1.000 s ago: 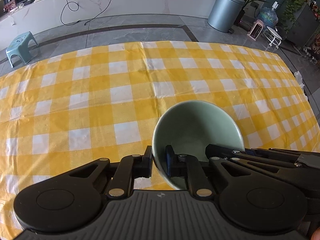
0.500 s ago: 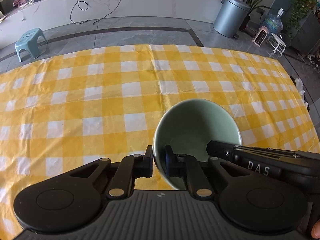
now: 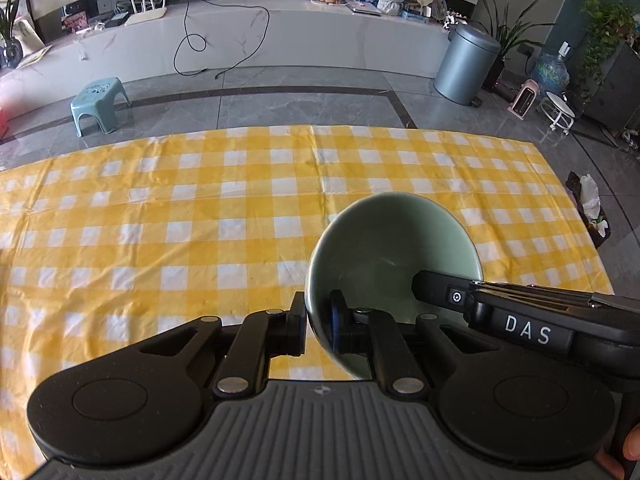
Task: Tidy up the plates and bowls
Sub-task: 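Carry the pale green bowl with the left tool into the steel bowls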
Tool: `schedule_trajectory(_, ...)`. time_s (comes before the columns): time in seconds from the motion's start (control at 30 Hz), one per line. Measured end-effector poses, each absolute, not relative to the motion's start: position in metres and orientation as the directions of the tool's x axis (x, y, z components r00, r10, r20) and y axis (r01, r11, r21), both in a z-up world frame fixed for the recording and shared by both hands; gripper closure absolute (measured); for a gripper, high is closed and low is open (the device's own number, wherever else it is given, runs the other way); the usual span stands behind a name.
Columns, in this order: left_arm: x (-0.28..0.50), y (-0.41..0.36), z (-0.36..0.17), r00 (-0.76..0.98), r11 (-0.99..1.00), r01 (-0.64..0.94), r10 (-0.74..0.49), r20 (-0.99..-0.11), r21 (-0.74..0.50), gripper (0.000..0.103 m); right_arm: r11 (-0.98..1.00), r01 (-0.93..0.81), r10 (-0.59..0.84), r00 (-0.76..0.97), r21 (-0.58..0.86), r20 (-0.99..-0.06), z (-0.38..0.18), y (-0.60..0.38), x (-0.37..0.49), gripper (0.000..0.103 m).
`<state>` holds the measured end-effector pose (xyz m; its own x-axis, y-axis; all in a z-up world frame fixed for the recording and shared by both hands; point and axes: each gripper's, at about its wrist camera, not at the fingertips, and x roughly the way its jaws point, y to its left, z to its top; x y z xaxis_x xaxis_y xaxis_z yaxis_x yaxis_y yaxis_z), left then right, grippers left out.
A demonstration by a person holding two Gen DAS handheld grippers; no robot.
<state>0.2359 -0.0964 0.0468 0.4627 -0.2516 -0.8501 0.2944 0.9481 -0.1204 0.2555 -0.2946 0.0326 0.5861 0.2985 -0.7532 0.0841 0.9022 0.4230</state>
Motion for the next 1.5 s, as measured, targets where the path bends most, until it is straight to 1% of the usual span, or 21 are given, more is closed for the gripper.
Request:
schedule_trajectory(0.3, 0.184, -0.091, 0.063, 0.417, 0.944, 0.296, -0.263, -0.870, -0.143, 0.091, 0.903, 0.001, 0.349, 0.580, 0.429, -0.736, 0.059, -0.295, 0.191, 0.095)
schedule_trajectory(0.57, 0.146, -0.081, 0.063, 0.373, 0.945, 0.290, -0.254, -0.892, -0.148, 0.090, 0.902, -0.073, 0.397, 0.531, 0.427, -0.748, 0.061, -0.287, 0.152, 0.095)
schedule_trajectory(0.8, 0.128, -0.073, 0.052, 0.324, 0.952, 0.255, -0.252, -0.912, -0.172, 0.090, 0.901, -0.132, 0.425, 0.471, 0.414, -0.773, 0.051, -0.280, 0.140, 0.097)
schedule_trajectory(0.93, 0.124, -0.067, 0.039, 0.273, 0.952, 0.215, -0.273, -0.922, -0.218, 0.090, 0.906, -0.161, 0.421, 0.436, 0.392, -0.795, 0.044, -0.277, 0.140, 0.098)
schedule_trajectory(1.03, 0.122, -0.067, 0.032, 0.245, 0.952, 0.213, -0.270, -0.931, -0.220, 0.090, 0.915, -0.204, 0.403, 0.436, 0.348, -0.805, 0.044, -0.273, 0.136, 0.098)
schedule_trajectory(1.13, 0.122, -0.064, 0.023, 0.198, 0.949, 0.183, -0.290, -0.936, -0.256, 0.090, 0.923, -0.232, 0.381, 0.431, 0.308, -0.818, 0.043, -0.270, 0.135, 0.097)
schedule_trajectory(1.33, 0.135, -0.072, 0.013, 0.166, 0.957, 0.164, -0.266, -0.950, -0.239, 0.091, 0.937, -0.223, 0.338, 0.396, 0.268, -0.854, 0.023, -0.269, 0.146, 0.097)
schedule_trajectory(1.5, 0.143, -0.083, 0.005, 0.136, 0.963, 0.197, -0.214, -0.967, -0.185, 0.091, 0.946, -0.210, 0.312, 0.375, 0.248, -0.873, 0.012, -0.269, 0.153, 0.097)
